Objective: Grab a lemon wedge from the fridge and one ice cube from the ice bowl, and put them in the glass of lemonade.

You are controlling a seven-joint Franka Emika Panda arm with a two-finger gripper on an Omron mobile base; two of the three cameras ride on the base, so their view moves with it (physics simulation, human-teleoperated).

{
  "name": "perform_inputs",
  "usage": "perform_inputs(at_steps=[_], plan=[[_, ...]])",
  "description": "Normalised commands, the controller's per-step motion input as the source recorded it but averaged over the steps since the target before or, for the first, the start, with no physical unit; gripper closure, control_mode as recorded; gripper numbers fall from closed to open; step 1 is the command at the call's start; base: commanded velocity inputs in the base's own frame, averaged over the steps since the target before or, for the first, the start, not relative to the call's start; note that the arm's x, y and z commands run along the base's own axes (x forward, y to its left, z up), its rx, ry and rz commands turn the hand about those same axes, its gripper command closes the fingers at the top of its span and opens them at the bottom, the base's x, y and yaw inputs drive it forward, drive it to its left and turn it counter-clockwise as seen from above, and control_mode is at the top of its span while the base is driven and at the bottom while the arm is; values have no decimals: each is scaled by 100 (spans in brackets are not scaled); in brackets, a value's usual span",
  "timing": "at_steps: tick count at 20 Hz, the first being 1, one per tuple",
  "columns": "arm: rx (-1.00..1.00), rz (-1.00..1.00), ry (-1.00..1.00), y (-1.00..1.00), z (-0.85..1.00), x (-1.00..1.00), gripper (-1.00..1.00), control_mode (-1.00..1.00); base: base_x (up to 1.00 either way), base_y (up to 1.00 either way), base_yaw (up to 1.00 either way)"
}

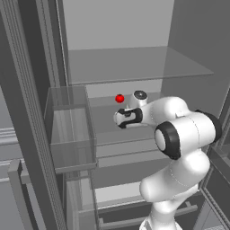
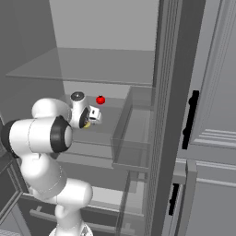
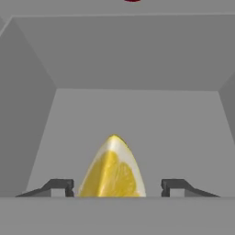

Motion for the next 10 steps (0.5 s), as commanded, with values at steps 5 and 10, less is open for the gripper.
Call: perform_inputs(at_steps=[5, 10], plan=[[0, 0, 1, 0, -13, 0, 100, -100, 0, 0, 0], [0, 0, 0, 0, 3, -31, 100, -100, 0, 0, 0]])
